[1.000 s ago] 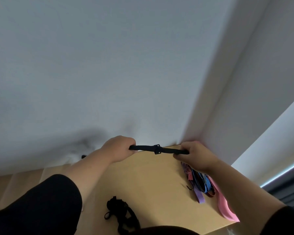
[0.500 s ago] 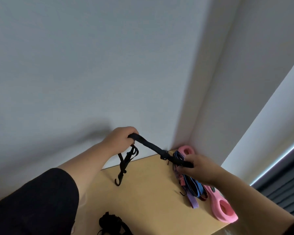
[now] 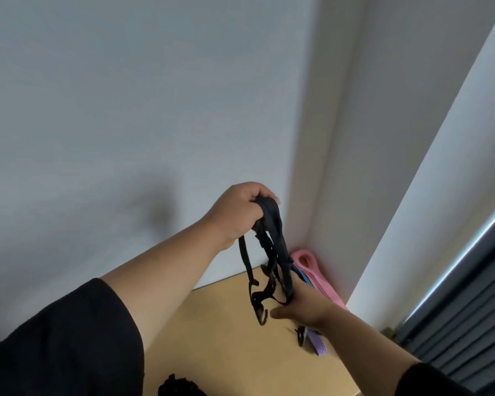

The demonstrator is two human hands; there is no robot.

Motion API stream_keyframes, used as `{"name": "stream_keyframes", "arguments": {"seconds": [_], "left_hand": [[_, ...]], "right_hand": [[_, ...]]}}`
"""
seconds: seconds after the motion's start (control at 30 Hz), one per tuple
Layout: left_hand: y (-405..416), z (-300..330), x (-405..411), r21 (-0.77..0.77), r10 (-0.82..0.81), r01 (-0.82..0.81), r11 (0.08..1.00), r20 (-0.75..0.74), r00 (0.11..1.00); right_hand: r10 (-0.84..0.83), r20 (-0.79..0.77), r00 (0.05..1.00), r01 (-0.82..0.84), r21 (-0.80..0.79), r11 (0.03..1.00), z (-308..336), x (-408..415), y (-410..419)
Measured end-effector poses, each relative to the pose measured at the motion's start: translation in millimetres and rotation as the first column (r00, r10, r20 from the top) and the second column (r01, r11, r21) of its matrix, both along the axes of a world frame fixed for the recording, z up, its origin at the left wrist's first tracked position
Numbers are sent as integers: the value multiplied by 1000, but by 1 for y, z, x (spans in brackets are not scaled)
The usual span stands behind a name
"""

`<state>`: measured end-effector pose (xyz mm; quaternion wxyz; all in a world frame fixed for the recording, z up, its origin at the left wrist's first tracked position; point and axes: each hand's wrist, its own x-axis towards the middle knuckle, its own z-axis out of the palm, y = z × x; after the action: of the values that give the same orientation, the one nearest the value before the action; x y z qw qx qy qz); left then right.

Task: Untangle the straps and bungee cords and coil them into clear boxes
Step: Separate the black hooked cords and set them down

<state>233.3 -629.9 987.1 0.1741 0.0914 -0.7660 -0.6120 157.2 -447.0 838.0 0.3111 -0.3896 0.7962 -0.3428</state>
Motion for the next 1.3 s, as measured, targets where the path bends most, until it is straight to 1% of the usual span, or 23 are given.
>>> {"name": "stream_keyframes", "arguments": {"seconds": [0.07,0.13,0.2,0.27,0.3,0.33,0.37,0.4,0.5,0.6,0.67,0.73,0.77,0.83,0.93,1.0,1.03,1.07,1.13,1.17,1.2,1.23,1.3], "left_hand": [[7,2,-2,108,11,-7,994,-33,999],[10,3,-3,233,41,-30,972,-41,998],[9,2,-3,394,88,-68,917,-33,996],[4,-2,-4,552,152,-119,825,-15,988],[1,-3,-3,597,180,-136,790,-15,984],[-3,-5,-2,605,200,-147,783,-20,980],[-7,-6,0,573,214,-162,803,-25,976],[-13,-7,2,505,227,-185,843,-23,974],[-33,-8,7,209,246,-245,947,22,969],[-58,-7,12,-79,263,-257,963,83,961],[-75,-6,17,-342,267,-209,916,131,955],[-90,-6,21,-591,290,-128,797,188,938],[-97,-7,22,-650,301,-96,753,210,930],[-110,-10,21,-704,305,-45,708,248,919],[-125,-14,16,-767,360,-22,641,276,891],[-133,-16,10,-802,423,-20,597,293,858],[-134,-17,8,-792,445,-19,611,323,835],[-133,-18,5,-742,449,-41,669,360,818],[-127,-23,-1,-540,412,-148,829,409,814],[-124,-26,-6,-415,395,-216,884,414,820],[-120,-32,-14,-277,383,-286,917,417,824],[-116,-37,-20,-134,379,-356,925,415,827],[-110,-47,-29,97,372,-446,890,413,831]], "right_hand": [[32,74,997,-33,21,999,1,2,-3],[79,203,976,-81,-3,997,1,6,-8],[151,284,947,-142,-52,989,3,14,-14],[165,269,949,-149,-79,986,6,22,-19],[176,259,950,-158,-88,984,8,25,-22],[189,264,946,-170,-92,981,9,29,-23],[198,286,938,-179,-89,980,10,32,-24],[200,314,928,-184,-80,980,12,36,-23],[222,406,887,-220,-52,974,13,38,-16],[245,483,840,-269,-20,963,12,33,-5],[260,460,849,-288,-10,958,9,28,1],[214,454,865,-239,-4,971,5,24,4],[196,455,869,-214,-11,977,3,22,6],[169,460,872,-169,-41,985,-3,19,8],[111,584,804,-88,-68,994,-7,17,13],[81,594,800,-59,-56,997,-9,19,14],[58,576,816,-40,-43,998,-11,21,14],[37,543,839,-18,-40,999,-13,23,15],[4,456,890,21,-49,999,-20,27,16],[-12,421,907,35,-47,998,-24,29,17],[-31,400,916,52,-40,998,-28,30,19],[-49,378,925,64,-27,998,-31,32,21],[-96,337,937,102,-2,995,-36,34,26]]}}
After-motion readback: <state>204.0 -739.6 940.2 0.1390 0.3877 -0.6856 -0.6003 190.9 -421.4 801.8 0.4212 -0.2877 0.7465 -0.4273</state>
